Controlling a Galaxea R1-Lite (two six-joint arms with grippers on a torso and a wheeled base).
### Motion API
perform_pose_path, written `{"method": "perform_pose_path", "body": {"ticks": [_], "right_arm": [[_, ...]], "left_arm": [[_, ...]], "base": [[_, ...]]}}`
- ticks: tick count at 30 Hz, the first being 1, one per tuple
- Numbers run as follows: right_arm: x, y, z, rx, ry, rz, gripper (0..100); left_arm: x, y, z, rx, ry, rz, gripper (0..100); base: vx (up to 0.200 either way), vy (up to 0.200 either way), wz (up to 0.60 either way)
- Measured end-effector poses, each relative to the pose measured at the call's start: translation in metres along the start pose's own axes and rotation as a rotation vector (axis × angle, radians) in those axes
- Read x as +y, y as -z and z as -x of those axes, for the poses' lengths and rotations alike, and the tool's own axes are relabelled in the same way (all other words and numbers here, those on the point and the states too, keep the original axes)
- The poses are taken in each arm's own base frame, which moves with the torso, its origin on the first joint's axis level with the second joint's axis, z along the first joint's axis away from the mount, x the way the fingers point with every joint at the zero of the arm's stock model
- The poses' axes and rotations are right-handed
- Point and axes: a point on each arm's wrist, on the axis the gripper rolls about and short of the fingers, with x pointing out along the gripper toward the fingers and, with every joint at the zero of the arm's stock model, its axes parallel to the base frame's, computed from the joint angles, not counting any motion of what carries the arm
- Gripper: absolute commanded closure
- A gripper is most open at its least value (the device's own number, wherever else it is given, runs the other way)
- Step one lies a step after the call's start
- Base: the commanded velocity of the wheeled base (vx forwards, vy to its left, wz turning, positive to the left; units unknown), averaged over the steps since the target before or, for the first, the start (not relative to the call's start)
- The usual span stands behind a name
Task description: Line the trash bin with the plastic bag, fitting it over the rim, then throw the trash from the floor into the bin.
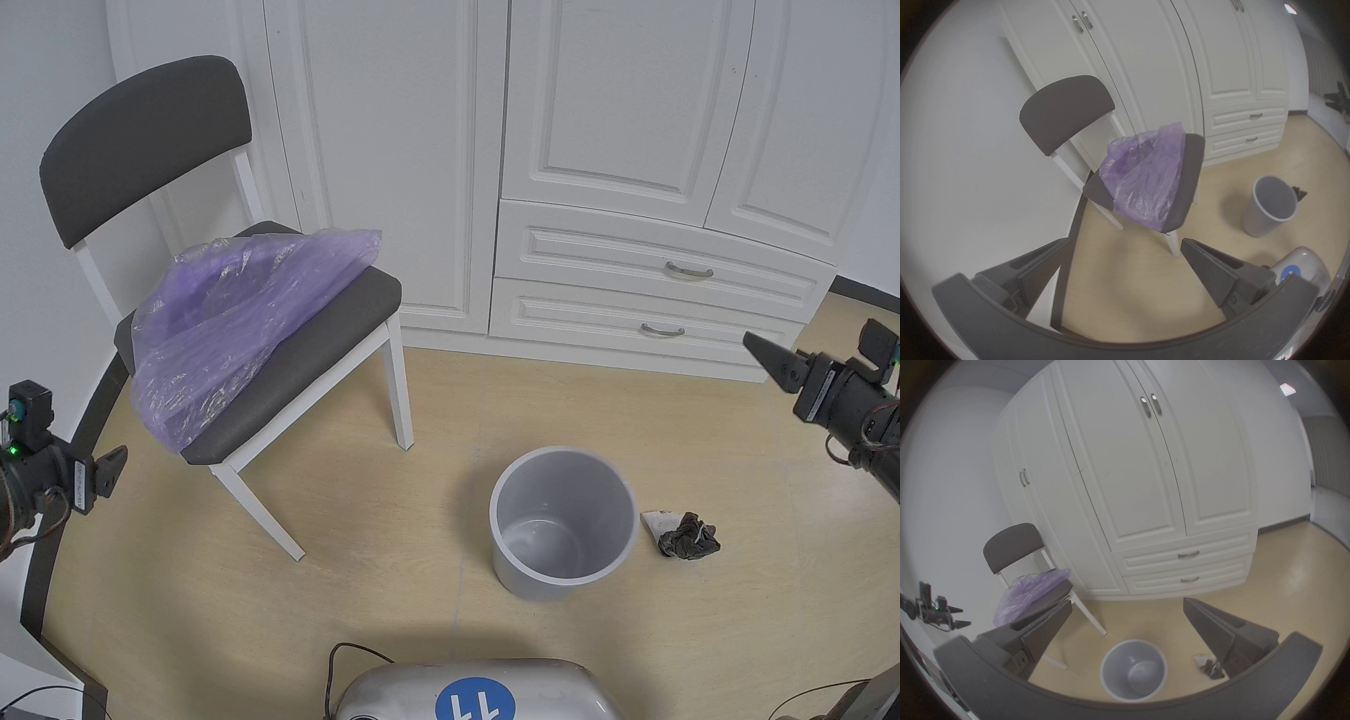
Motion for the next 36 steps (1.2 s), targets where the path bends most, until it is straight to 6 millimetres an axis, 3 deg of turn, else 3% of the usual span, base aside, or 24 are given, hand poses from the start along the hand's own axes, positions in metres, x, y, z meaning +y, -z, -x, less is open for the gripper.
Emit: {"method": "perform_pose_path", "body": {"ticks": [10, 23, 36], "right_arm": [[0.001, 0.027, -0.024, 0.125, -0.058, 0.016, 0], [-0.002, 0.036, -0.031, 0.179, -0.094, 0.028, 0], [-0.005, 0.038, -0.035, 0.185, -0.080, 0.028, 0]], "left_arm": [[-0.029, -0.023, -0.050, 0.048, -0.052, -0.103, 0], [-0.047, -0.032, -0.112, 0.071, -0.165, -0.114, 0], [-0.051, -0.024, -0.142, 0.144, -0.203, -0.133, 0]], "base": [[0.000, 0.000, 0.00], [0.000, 0.000, 0.00], [0.000, 0.000, 0.00]]}}
